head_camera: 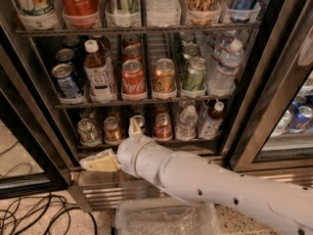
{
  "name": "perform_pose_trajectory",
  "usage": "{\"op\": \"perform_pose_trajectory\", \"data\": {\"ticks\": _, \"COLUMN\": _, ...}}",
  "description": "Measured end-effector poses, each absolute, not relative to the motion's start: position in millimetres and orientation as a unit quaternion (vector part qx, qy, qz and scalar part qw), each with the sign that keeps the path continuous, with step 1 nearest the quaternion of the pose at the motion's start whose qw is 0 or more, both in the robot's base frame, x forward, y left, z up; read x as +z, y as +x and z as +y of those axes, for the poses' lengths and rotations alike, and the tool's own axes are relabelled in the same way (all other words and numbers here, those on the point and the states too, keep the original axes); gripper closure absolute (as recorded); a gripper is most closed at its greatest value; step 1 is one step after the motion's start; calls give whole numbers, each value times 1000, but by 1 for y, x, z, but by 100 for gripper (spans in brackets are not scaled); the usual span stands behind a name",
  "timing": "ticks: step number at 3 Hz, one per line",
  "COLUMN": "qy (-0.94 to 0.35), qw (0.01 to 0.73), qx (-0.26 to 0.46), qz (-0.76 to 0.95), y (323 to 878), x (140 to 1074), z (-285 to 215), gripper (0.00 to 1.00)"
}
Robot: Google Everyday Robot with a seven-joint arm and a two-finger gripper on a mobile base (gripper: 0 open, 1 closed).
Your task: Pick orange can from bottom shelf of fridge
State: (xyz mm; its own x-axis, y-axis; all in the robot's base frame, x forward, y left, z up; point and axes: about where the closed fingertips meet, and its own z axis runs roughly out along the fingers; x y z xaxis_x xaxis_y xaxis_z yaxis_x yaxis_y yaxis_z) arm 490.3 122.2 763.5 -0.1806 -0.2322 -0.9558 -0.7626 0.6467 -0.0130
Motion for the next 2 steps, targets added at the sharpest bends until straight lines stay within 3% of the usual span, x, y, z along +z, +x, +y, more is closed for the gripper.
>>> {"op": "perform_pose_trajectory", "data": {"ticks": 2, "qy": -325, "qw": 554, "qx": 258, "qz": 722, "y": 492, "x": 757, "z": 136, "gripper": 0}}
